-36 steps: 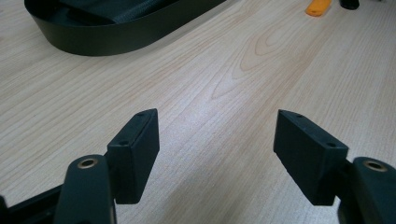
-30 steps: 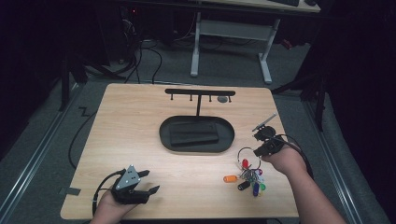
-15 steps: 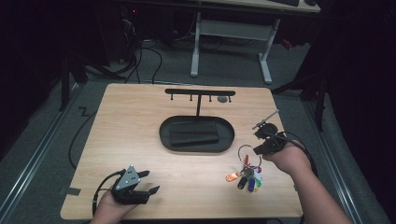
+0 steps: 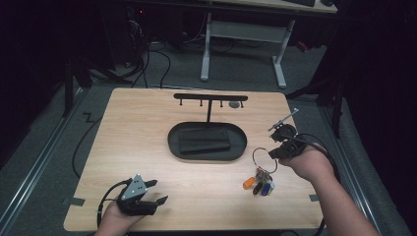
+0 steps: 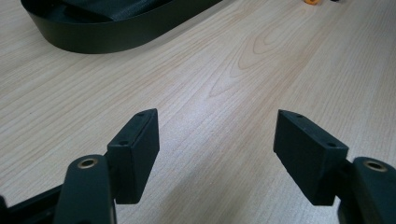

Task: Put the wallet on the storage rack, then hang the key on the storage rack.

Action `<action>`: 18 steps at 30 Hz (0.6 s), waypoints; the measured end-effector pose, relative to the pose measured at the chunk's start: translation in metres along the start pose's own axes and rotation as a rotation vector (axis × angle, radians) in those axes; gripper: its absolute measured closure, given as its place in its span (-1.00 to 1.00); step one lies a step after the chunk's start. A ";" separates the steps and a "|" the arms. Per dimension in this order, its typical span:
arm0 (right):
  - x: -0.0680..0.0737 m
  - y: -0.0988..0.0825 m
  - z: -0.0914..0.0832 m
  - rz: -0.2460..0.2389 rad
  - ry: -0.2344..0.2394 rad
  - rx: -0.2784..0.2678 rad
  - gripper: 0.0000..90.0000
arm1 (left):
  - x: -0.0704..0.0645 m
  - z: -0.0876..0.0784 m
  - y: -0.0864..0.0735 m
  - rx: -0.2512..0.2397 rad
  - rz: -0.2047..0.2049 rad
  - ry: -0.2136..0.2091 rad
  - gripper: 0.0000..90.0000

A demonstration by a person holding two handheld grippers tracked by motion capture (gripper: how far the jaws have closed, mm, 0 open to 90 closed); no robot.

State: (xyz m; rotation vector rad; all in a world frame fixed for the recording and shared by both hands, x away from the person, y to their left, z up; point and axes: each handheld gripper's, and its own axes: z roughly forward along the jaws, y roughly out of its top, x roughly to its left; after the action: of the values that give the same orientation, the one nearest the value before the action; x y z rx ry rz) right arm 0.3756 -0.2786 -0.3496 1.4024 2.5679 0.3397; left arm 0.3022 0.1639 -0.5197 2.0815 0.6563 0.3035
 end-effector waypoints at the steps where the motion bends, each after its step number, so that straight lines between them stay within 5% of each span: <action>1: 0.001 0.001 -0.003 -0.002 0.000 0.000 0.95 | 0.000 0.000 0.000 0.001 0.001 -0.001 -0.29; 18: 0.003 0.026 -0.032 -0.022 -0.024 -0.025 0.96 | 0.003 -0.006 -0.005 -0.006 -0.010 0.002 -0.29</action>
State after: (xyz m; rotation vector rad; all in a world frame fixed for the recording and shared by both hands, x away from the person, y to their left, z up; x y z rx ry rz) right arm 0.3856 -0.2662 -0.3116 1.3608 2.5487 0.3473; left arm 0.3002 0.1713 -0.5203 2.0717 0.6660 0.3020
